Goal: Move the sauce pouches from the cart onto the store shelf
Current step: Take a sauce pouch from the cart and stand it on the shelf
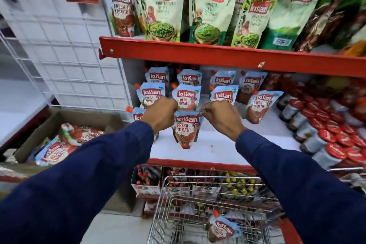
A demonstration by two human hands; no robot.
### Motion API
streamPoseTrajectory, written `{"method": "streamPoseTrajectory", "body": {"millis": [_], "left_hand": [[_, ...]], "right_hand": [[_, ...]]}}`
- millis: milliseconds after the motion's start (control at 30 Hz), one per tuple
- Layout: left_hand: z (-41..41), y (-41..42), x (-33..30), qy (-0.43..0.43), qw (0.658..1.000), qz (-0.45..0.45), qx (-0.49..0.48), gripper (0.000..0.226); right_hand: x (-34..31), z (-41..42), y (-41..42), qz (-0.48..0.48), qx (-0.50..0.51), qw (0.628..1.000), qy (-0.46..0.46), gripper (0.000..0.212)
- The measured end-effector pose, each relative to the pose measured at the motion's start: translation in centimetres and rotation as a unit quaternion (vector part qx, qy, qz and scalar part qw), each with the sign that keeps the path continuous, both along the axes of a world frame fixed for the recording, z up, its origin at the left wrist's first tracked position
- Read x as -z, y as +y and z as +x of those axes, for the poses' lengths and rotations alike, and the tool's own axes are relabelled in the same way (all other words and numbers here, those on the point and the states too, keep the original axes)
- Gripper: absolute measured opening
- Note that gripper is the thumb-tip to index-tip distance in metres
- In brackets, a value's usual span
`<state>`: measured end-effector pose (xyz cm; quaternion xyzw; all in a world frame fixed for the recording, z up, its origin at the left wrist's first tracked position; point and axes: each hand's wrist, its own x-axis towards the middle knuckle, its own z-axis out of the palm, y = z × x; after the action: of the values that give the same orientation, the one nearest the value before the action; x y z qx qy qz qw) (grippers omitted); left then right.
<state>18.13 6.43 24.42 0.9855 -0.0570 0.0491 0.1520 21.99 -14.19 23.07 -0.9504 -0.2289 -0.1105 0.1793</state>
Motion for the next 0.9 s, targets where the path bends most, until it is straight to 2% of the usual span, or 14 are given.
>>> {"method": "streamPoseTrajectory", "body": {"millis": [167,467,533,633,733,900], "left_hand": [[1.2,0.0,1.0,0.013,1.0,0.015,0.002,0.023],[0.6,-0.1,2.6,0.018,0.998,0.052,-0.003,0.044],[0.3,-0.2,2.7,0.015,0.997,0.077,0.001,0.048],[-0.1,-0.7,2.9,-0.01,0.991,0.133,0.02,0.052],[-1.4,-1.7,2.8,-0.05,0.981,0.183,0.05,0.069],[-7.7,-4.6,6.8,-0.08,0.975,0.184,0.094,0.092]], "right_hand": [[1.5,1.3,0.7,0.0,0.003,1.0,0.007,0.02],[3.0,0.8,0.4,0.034,0.003,0.999,0.037,0.024],[3.3,0.3,0.0,0.034,0.0,0.998,0.049,0.033],[4.1,-0.5,-0.6,0.014,0.008,0.997,0.072,0.06],[5.3,-2.1,-1.5,-0.037,0.022,0.998,0.049,0.081],[9.4,-8.1,-3.9,-0.129,0.02,0.991,0.009,0.092]]}}
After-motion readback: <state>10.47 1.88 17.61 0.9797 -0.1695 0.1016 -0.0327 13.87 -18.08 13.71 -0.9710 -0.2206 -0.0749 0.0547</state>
